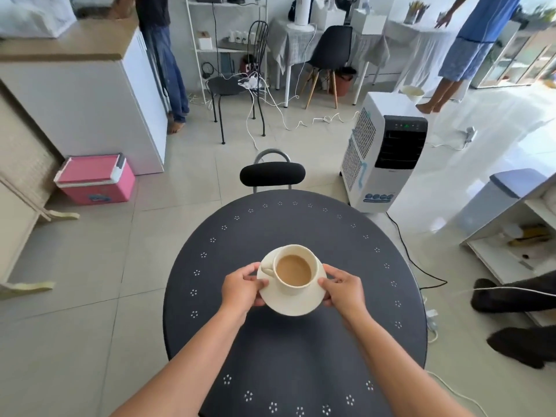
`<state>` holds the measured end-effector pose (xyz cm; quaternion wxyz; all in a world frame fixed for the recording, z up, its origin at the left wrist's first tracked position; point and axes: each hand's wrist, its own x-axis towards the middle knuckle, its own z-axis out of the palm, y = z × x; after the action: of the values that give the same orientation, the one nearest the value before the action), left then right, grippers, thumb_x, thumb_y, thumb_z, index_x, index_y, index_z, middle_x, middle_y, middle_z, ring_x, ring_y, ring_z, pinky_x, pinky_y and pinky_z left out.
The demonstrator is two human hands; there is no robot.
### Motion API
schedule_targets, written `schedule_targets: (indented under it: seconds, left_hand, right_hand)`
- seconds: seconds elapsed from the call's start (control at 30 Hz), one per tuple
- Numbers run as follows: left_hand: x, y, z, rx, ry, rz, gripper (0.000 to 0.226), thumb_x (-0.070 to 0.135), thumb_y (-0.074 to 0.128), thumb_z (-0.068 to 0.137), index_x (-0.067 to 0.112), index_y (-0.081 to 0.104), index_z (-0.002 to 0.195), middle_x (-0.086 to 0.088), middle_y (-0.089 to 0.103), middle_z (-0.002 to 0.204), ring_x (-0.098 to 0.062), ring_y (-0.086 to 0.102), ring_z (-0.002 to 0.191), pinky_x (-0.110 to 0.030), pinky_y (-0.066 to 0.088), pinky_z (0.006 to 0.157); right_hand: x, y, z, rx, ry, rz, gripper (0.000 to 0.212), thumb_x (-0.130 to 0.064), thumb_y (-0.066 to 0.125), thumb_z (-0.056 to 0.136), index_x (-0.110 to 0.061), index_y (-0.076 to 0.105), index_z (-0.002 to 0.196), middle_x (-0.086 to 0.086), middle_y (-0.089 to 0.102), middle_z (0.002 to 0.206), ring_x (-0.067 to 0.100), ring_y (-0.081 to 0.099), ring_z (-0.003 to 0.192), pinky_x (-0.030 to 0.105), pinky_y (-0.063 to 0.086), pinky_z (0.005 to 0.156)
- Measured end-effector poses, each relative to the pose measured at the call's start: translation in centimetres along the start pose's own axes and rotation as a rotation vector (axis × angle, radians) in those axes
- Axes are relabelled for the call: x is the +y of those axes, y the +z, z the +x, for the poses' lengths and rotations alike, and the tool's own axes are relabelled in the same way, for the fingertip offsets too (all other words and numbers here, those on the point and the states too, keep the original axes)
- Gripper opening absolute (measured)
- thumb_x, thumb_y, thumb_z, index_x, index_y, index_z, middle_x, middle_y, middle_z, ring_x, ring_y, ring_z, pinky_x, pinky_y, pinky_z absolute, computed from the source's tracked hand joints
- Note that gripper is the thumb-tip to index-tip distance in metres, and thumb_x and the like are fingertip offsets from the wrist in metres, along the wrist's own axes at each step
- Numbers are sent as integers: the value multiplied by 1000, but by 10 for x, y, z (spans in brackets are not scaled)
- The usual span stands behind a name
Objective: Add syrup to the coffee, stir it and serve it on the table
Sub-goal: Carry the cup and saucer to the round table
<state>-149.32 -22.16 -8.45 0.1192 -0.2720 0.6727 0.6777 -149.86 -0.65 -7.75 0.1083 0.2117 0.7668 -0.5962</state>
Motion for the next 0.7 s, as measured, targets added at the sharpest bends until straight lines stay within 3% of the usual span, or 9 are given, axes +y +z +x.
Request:
schedule_targets:
  seconds: [0.37,0.47,0.63,0.7]
  left_hand:
    - [-4,37,81,113,-82,-65,36,-2,68,85,32,78,95,-3,78,84,-20,76,82,-30,60,56]
    - [-7,44,100,132,-90,-50,35,-2,68,85,28,77,100,-5,78,88,-20,75,86,-30,59,56]
    - [-9,50,125,174,-99,-14,43,-1,69,83,41,74,85,2,78,81,-14,74,81,-24,57,52]
    - [-10,52,133,179,-110,-4,39,-1,69,83,37,76,92,0,78,81,-15,74,82,-23,57,51]
  right_hand:
    - [2,9,108,-69,87,-55,37,-8,62,83,-37,74,103,1,62,65,13,52,55,25,46,49]
    - [8,14,132,-77,106,-73,38,-8,61,83,-37,74,104,0,60,63,14,50,55,25,45,50]
    - [13,23,163,-80,146,-96,36,-10,62,83,-37,74,103,-1,56,62,15,50,57,28,43,50]
    - [14,26,173,-86,148,-115,35,-11,62,82,-39,74,100,-1,55,63,16,50,58,29,42,51]
